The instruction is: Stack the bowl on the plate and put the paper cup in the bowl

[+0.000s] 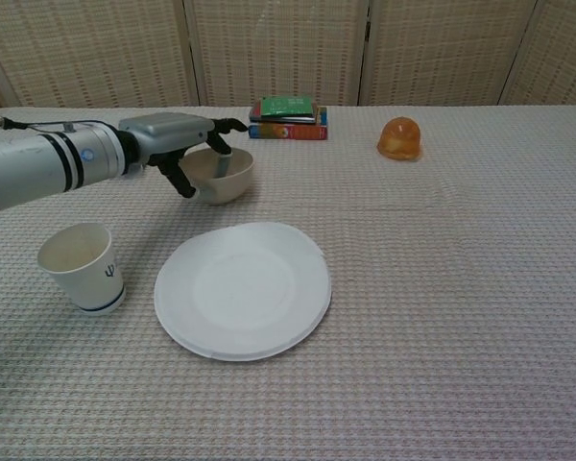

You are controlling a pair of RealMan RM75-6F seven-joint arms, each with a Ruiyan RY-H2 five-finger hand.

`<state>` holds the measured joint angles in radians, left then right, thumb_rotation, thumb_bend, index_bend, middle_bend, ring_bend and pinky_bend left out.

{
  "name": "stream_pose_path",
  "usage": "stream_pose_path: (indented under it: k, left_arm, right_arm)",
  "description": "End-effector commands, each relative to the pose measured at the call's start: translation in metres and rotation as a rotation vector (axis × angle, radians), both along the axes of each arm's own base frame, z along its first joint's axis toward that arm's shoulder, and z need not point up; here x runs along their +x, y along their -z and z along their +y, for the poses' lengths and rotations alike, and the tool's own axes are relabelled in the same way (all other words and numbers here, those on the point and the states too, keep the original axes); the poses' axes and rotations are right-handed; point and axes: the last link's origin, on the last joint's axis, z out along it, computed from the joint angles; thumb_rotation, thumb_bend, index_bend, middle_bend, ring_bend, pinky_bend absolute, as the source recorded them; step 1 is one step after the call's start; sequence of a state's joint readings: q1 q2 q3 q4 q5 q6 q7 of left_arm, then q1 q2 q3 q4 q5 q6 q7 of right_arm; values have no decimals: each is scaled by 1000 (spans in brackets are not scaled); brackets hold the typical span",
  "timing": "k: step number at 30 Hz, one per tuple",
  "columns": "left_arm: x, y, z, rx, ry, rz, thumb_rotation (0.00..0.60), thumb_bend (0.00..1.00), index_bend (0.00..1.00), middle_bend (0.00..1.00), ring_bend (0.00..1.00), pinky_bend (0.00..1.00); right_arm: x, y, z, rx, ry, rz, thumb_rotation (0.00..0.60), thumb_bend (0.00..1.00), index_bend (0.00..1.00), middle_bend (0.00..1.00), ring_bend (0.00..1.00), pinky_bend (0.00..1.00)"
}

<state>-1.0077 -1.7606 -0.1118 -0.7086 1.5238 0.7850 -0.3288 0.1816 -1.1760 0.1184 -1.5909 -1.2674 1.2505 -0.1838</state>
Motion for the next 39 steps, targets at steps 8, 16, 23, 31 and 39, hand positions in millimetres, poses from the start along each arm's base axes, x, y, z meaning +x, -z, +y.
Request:
stream_pose_path:
  k: [8,16,23,31,39]
  left_arm:
    - [0,4,-6,4,41,-2,600,427,613,62,0,56]
    - [9,-13,-32,30,112,-16,600,427,616,69,0,57]
    - [24,-35,-74,72,157,0,600,427,622,75,0,57]
    - [48,-53,-119,132,184,36,600,427,634,82,0,57]
    - [56,-48,-155,148,186,57,600,427,635,85,0,56]
  right_arm:
    - [1,1,-1,0,-4,2,600,171,91,107,6,77]
    - [8,3,4,23,-44,-12,600,172,91,107,6,77]
    - [14,2,12,34,-90,-39,600,171,91,107,5,77]
    - [19,5,9,82,-137,-73,600,171,91,107,5,77]
    - [22,4,6,113,-179,-102,600,171,91,107,6,77]
